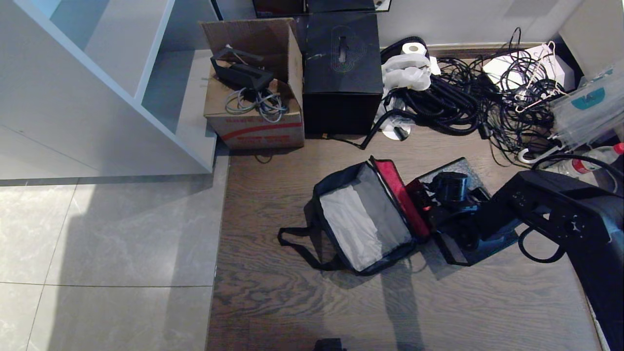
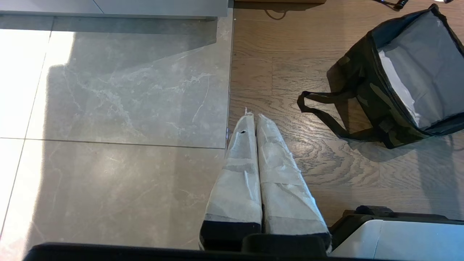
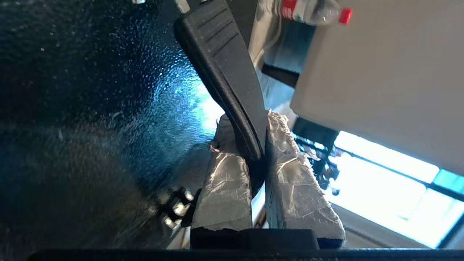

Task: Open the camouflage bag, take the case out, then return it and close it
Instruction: Release the handle

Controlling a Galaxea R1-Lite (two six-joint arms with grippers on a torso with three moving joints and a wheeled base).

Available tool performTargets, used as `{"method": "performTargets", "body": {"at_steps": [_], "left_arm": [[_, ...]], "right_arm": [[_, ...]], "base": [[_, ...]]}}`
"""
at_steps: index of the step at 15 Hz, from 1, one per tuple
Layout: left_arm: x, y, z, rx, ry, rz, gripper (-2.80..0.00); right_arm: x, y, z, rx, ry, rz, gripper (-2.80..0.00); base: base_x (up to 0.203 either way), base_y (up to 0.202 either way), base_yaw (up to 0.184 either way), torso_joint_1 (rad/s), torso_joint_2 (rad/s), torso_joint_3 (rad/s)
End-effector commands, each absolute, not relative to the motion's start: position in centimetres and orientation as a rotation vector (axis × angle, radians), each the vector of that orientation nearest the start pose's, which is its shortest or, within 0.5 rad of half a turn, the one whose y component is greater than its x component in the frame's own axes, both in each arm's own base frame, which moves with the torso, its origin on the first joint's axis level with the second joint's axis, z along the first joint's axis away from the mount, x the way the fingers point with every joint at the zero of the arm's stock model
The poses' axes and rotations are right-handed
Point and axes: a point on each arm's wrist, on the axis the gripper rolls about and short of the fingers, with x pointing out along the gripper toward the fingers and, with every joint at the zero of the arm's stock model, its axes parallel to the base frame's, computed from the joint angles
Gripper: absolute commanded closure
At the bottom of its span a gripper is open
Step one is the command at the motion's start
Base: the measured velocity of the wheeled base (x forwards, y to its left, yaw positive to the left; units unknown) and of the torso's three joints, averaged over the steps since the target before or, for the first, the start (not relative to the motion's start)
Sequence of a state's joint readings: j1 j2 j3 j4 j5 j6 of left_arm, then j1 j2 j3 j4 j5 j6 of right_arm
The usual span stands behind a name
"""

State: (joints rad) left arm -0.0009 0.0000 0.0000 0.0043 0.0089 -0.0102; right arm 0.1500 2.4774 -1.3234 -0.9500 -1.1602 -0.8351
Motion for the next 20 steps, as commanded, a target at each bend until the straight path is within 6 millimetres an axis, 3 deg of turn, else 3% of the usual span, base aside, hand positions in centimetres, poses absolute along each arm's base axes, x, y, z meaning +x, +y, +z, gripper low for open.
{"method": "performTargets", "body": {"at_steps": [1,3,4,5,7,10,14,16,18,19,20], "left_arm": [[-2.3,0.0,7.5,-0.011,0.005,0.008,0.0],[-2.3,0.0,7.5,-0.011,0.005,0.008,0.0],[-2.3,0.0,7.5,-0.011,0.005,0.008,0.0],[-2.3,0.0,7.5,-0.011,0.005,0.008,0.0],[-2.3,0.0,7.5,-0.011,0.005,0.008,0.0],[-2.3,0.0,7.5,-0.011,0.005,0.008,0.0],[-2.3,0.0,7.5,-0.011,0.005,0.008,0.0],[-2.3,0.0,7.5,-0.011,0.005,0.008,0.0],[-2.3,0.0,7.5,-0.011,0.005,0.008,0.0],[-2.3,0.0,7.5,-0.011,0.005,0.008,0.0],[-2.3,0.0,7.5,-0.011,0.005,0.008,0.0]], "right_arm": [[46.6,4.8,2.9,-0.891,0.588,-0.889,0.0],[46.9,4.8,1.6,-0.894,0.595,-0.882,0.0],[47.0,4.6,0.9,-0.904,0.61,-0.88,-1.24],[47.0,4.5,0.3,-0.911,0.622,-0.877,-2.8],[46.8,4.5,-1.3,-0.916,0.641,-0.87,-2.8],[45.7,5.0,-2.1,-0.941,0.672,-0.842,-2.8],[41.7,7.1,-3.0,-1.021,0.722,-0.664,-2.8],[39.9,9.1,-1.6,-0.998,0.683,-0.601,-2.8],[38.4,9.6,1.1,-0.963,0.652,-0.59,-2.8],[37.5,9.7,3.0,-0.941,0.63,-0.591,-2.59],[36.3,9.5,5.0,-0.921,0.608,-0.591,0.0]], "base": [[0.0,0.0,0.0,0.0,0.0,0.0],[0.0,0.0,0.0,0.0,0.0,0.0],[0.0,0.0,0.0,0.0,0.0,0.0],[0.0,0.0,0.0,0.0,0.0,0.0],[0.0,0.0,0.0,0.0,0.0,0.0],[0.0,0.0,0.0,0.001,-0.01,0.004],[0.0,0.0,0.0,0.0,0.0,0.0],[0.0,0.0,0.0,0.0,0.0,0.0],[0.0,0.0,0.0,0.0,0.0,0.0],[0.0,0.0,0.0,0.0,0.0,0.0],[0.0,0.0,0.0,0.0,0.0,0.0]]}}
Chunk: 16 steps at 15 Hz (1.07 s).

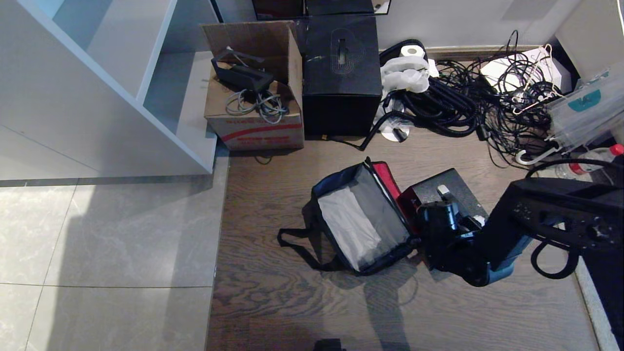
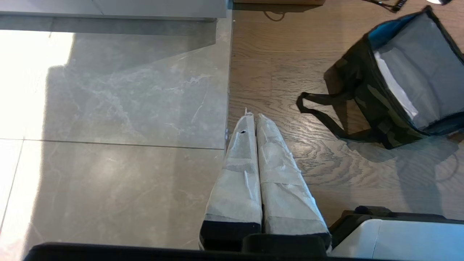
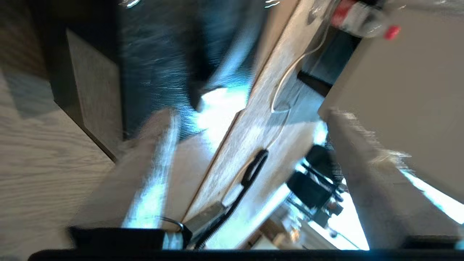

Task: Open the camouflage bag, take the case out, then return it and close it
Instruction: Release the handle, then grip the handle again

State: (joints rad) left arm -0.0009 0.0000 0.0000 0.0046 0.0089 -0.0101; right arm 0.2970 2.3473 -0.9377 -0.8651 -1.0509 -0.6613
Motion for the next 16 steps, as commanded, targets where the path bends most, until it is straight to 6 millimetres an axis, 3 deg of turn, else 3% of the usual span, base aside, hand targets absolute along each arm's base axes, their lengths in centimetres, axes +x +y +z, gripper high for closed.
{"method": "performTargets", "body": {"at_steps": [1,6,9,13,16], "left_arm": [[-2.3,0.0,7.5,-0.011,0.005,0.008,0.0],[-2.3,0.0,7.5,-0.011,0.005,0.008,0.0],[-2.3,0.0,7.5,-0.011,0.005,0.007,0.0],[-2.3,0.0,7.5,-0.011,0.005,0.008,0.0],[-2.3,0.0,7.5,-0.011,0.005,0.008,0.0]], "right_arm": [[35.1,9.2,6.5,-0.909,0.596,-0.582,0.0],[23.6,5.5,15.3,-0.828,0.51,-0.442,0.0],[15.9,2.9,17.5,-0.732,0.484,-0.33,0.0],[5.7,0.3,16.4,-0.43,0.381,-0.23,0.0],[1.2,-0.3,11.7,-0.197,0.341,-0.054,0.0]], "base": [[0.0,0.0,0.0,0.0,0.0,0.0],[0.0,0.0,0.0,0.0,0.0,0.0],[0.0,0.0,0.0,0.0,0.0,0.0],[0.0,0.0,0.0,0.0,0.0,0.0],[0.0,0.0,0.0,0.0,0.0,0.0]]}}
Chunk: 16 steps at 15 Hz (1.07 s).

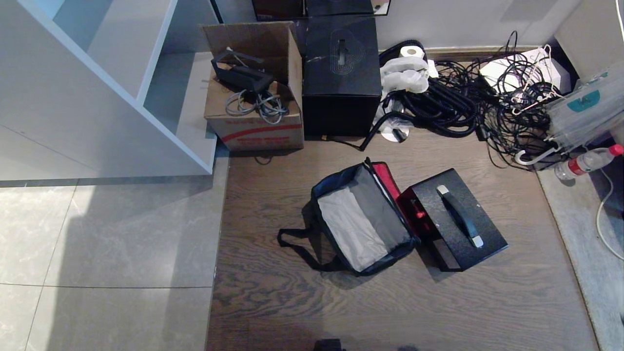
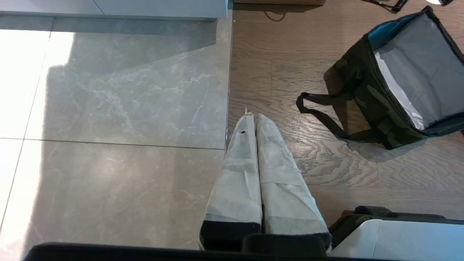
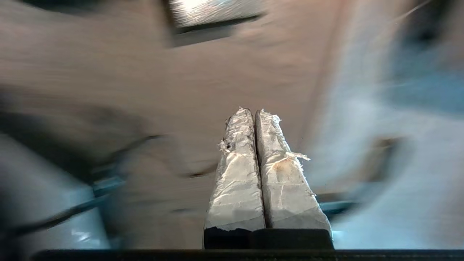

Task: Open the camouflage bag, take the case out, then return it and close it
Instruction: Grip the handle again

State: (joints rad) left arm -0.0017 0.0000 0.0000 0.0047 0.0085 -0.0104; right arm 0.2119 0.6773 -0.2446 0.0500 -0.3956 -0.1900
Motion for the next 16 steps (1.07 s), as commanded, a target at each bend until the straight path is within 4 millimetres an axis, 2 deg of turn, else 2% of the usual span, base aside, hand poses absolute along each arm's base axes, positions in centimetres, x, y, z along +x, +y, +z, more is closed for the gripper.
{"method": "performTargets", "body": {"at_steps": [1,2,4,7,14,16], "left_arm": [[-2.3,0.0,7.5,-0.011,0.005,0.008,0.0],[-2.3,0.0,7.5,-0.011,0.005,0.008,0.0],[-2.3,0.0,7.5,-0.011,0.005,0.008,0.0],[-2.3,0.0,7.5,-0.011,0.005,0.008,0.0],[-2.3,0.0,7.5,-0.011,0.005,0.008,0.0],[-2.3,0.0,7.5,-0.011,0.005,0.008,0.0]], "right_arm": [[0.5,-0.2,10.1,-0.142,0.336,0.023,0.0],[0.0,-0.1,8.8,-0.111,0.307,0.08,0.0],[0.0,0.0,7.8,-0.102,0.251,0.094,0.0],[0.2,0.0,8.1,-0.101,0.177,0.09,0.0],[-2.0,0.0,7.7,-0.089,-0.086,0.022,0.0],[-2.0,0.0,7.7,-0.062,-0.083,0.02,0.0]], "base": [[0.0,0.0,0.0,0.0,0.0,0.0],[0.0,0.0,0.0,0.0,0.0,0.0],[0.0,0.0,0.0,0.0,0.0,0.0],[0.0,0.0,0.0,0.0,0.0,0.0],[0.0,0.0,0.0,0.0,0.0,0.0],[0.0,0.0,0.0,0.0,0.0,0.0]]}}
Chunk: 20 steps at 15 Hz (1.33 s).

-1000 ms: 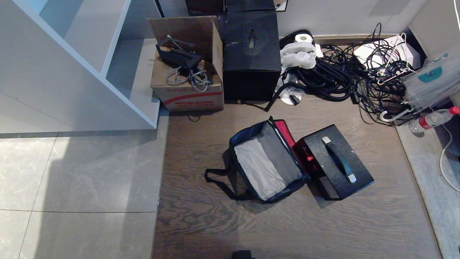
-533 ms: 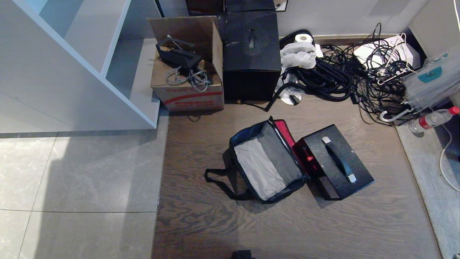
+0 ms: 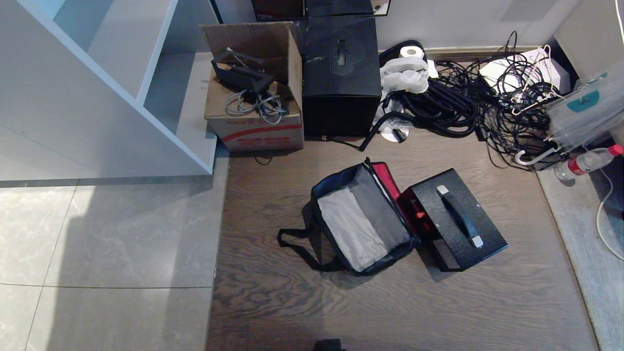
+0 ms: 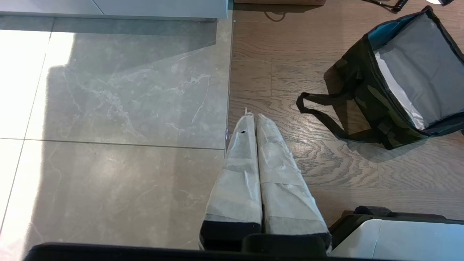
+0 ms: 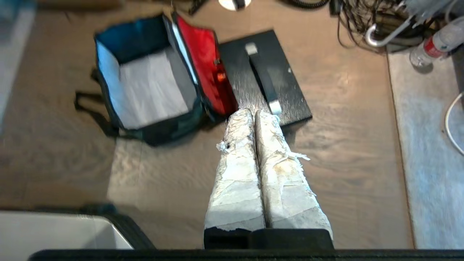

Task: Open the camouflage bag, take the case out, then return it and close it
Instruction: Grip the handle again

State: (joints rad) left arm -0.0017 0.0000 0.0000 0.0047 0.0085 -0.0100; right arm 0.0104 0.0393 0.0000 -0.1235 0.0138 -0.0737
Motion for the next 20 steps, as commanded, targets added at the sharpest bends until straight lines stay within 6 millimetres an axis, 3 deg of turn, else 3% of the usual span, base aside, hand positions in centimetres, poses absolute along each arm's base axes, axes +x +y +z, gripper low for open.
{"method": "performTargets", "body": {"at_steps": [1,20], "left_arm": [[-2.28,0.02,7.5,-0.011,0.005,0.008,0.0],[-2.28,0.02,7.5,-0.011,0.005,0.008,0.0]], "right_arm": [[-2.01,0.01,7.73,-0.057,-0.083,0.018,0.0],[-2.01,0.01,7.76,-0.057,-0.086,0.017,0.0]], "base": [[0.0,0.0,0.0,0.0,0.0,0.0],[0.0,0.0,0.0,0.0,0.0,0.0]]}}
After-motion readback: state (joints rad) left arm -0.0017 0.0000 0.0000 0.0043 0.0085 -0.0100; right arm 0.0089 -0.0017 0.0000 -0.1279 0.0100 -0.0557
